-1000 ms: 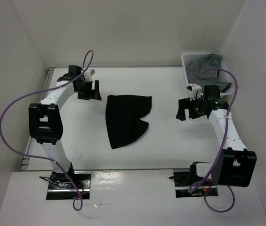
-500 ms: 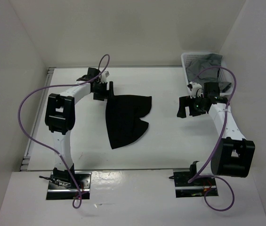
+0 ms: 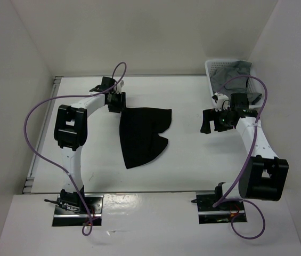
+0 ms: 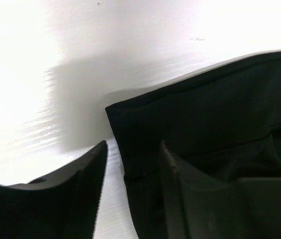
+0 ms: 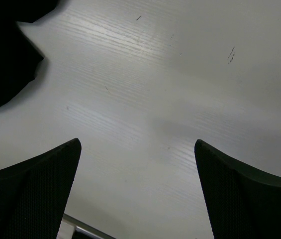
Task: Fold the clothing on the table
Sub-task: Flatten the skirt out
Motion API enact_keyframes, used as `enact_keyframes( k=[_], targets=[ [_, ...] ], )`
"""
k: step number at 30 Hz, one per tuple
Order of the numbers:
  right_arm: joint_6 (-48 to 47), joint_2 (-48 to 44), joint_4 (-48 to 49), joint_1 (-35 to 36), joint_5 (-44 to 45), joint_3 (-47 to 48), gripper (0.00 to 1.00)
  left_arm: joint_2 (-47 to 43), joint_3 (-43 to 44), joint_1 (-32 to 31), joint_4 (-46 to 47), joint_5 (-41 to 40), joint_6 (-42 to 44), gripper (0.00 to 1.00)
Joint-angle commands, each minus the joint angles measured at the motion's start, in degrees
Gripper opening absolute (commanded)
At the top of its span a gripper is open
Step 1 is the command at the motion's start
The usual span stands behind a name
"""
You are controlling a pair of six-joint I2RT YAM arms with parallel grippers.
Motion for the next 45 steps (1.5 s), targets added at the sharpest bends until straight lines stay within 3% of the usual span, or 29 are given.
enact_keyframes(
  k=[1,16,20,22,25,27,35,38,39,42,45],
  targets=[
    [-0.7,0.0,0.5,-0.4,0.3,1.4,0.99,1.0,1.2,-0.2,1.1,-0.1,1.3,0.52],
    [-0.7,0.5,0.5,-0.4,-2.8,2.5,0.99,2.6,1.2,-0.7,1.1,2.3,2.3,0.28],
    [-1.3,5.5,0.5,0.4,-4.7,5.7,0.99,2.6,1.2,-1.2,1.1,2.3,3.5,0.18],
    [-1.3,8.4,0.5,2.7,-5.6,7.5,0.99,2.6,1.2,-1.2,1.1,2.3,4.0,0.08],
    [-0.7,15.5,0.0,7.4,-5.1,11.8,0.96,2.6,1.2,-1.8,0.4,2.3,4.8,0.01],
    [0.0,20.4,0.0,9.3,-5.1,14.5,0.87,2.6,1.2,-1.8,0.4,2.3,6.2,0.00],
    [-0.6,34.8,0.6,12.2,-12.1,25.5,0.71,2.6,0.7,-2.4,-0.1,2.8,8.5,0.00],
    [-0.1,38.5,2.1,12.2,-13.2,28.1,0.56,2.6,0.7,-2.9,-0.1,3.3,9.3,0.00],
    [0.5,40.1,2.1,12.2,-13.3,29.1,0.47,3.2,0.7,-2.9,-0.6,3.3,9.3,0.00],
    [1.0,43.2,2.7,12.2,-14.3,31.3,0.37,3.2,0.7,-2.9,-0.6,3.9,9.8,0.00],
    [1.0,45.3,2.7,12.2,-15.9,33.7,0.37,3.7,0.7,-2.9,-0.6,4.5,9.8,0.00]
  ],
)
